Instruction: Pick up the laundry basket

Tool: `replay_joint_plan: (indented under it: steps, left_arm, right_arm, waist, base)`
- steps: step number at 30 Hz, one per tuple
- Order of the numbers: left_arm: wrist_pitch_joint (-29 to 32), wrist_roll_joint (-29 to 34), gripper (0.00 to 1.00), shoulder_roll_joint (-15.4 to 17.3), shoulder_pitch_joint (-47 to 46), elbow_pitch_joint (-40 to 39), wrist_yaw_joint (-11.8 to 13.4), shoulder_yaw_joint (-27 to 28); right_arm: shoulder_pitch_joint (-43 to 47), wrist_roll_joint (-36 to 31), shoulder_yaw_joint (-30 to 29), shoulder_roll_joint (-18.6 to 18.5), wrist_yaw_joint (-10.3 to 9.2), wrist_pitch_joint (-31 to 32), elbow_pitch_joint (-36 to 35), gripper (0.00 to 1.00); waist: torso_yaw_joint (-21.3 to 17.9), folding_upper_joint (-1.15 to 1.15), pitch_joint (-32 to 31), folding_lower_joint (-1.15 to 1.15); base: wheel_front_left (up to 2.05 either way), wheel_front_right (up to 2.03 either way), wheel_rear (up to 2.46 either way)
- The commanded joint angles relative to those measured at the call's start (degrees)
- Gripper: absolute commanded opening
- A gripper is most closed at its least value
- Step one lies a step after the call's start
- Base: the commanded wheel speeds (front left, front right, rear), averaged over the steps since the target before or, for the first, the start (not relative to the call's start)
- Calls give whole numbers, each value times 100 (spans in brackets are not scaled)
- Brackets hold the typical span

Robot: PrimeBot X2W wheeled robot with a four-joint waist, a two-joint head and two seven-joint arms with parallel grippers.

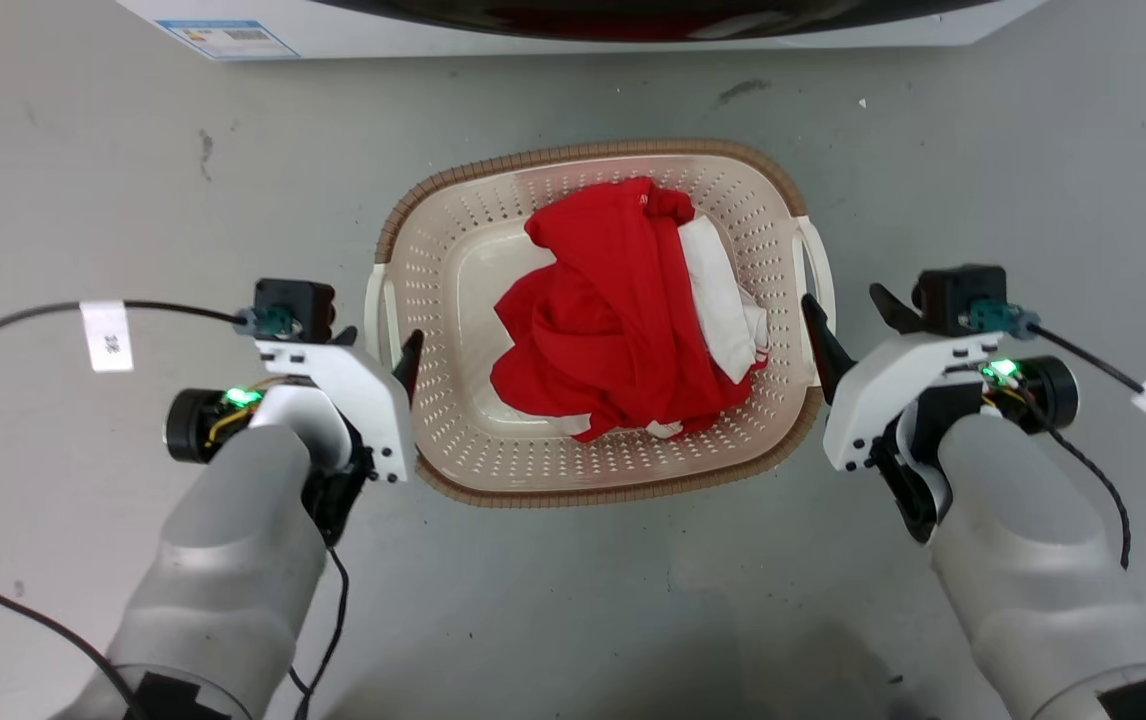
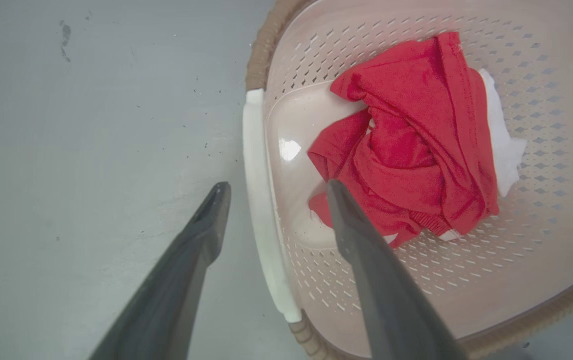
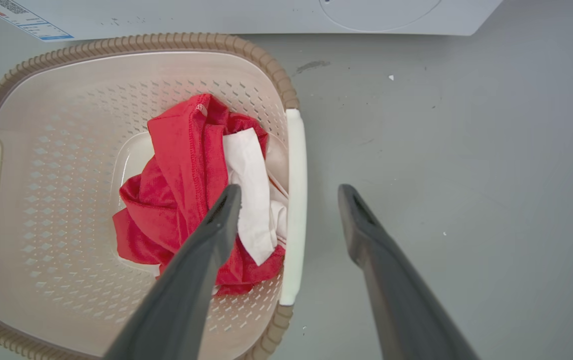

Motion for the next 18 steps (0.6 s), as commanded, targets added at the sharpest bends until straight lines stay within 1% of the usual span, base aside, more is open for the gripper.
replay_joint_plan:
  steps: [1, 5, 10, 18]
  left_arm:
    - [76, -92, 100, 100, -151, 57, -12, -86]
    - [241, -283, 100, 215, -378, 178, -12, -234]
    - [386, -505, 100, 276, -623, 278, -12, -395]
    - [586, -823, 100, 307, -942, 471, -13, -580]
  right_arm:
    - [-237, 117, 145, -2, -4, 34, 171, 100]
    - [-578, 365, 454, -2, -4, 129, 456, 100]
    - [-907, 632, 806, -2, -4, 282, 727, 100]
    - [-1232, 1016, 1346, -1, -4, 557, 930, 100]
  waist:
    - [-44, 0, 101, -1]
    - [-100, 0, 286, -1]
    - [-152, 0, 528, -1]
    - [-177, 0, 837, -1]
  base:
    - [0, 0, 0]
    - [0, 0, 0]
    - [0, 0, 0]
    - [0, 0, 0]
